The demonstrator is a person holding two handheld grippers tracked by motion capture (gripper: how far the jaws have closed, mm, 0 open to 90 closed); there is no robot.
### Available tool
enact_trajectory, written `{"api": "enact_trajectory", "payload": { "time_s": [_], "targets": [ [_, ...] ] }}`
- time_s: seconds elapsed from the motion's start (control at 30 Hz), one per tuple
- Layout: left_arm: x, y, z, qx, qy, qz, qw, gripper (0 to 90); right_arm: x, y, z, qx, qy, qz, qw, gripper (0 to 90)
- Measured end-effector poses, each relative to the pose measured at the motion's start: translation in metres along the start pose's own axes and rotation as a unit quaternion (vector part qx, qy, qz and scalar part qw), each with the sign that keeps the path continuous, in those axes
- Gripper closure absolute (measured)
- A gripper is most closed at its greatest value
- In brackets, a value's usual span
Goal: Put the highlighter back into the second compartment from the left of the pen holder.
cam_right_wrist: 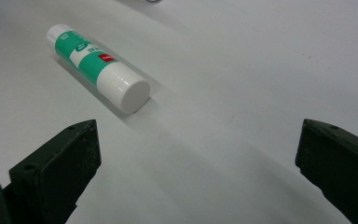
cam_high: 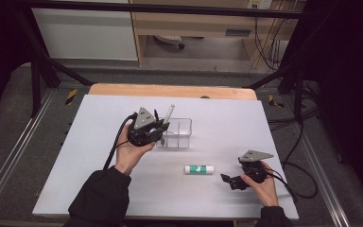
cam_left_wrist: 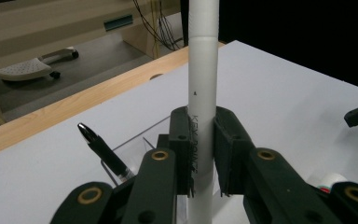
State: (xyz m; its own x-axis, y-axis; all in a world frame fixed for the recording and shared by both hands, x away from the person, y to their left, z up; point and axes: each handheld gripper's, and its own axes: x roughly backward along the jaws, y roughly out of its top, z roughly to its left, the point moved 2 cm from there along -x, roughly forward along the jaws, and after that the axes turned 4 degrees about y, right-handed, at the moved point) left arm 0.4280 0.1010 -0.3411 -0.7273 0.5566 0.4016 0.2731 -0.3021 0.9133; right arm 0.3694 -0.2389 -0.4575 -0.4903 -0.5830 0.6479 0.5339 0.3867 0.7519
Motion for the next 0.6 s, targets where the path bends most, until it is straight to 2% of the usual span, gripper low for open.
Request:
{"api": "enact_trajectory", "payload": {
  "time_s": [0.2,0.43,0.6],
  "targets": [
    [-0.011,0.009,-0.001,0.008,0.002,-0.002,1.0000,77.9,0.000,0.000,0.000,0.001,-0.001,0.000,1.0000,0.8],
    [-0.024,0.020,-0.003,0.003,0.006,0.000,1.0000,77.9,0.000,0.000,0.000,0.001,0.001,0.000,1.0000,0.8],
    [-0.031,0.026,-0.001,0.008,0.010,0.001,0.9999,77.9,0.000,0.000,0.000,0.001,0.001,-0.001,1.0000,0.8]
  ]
}}
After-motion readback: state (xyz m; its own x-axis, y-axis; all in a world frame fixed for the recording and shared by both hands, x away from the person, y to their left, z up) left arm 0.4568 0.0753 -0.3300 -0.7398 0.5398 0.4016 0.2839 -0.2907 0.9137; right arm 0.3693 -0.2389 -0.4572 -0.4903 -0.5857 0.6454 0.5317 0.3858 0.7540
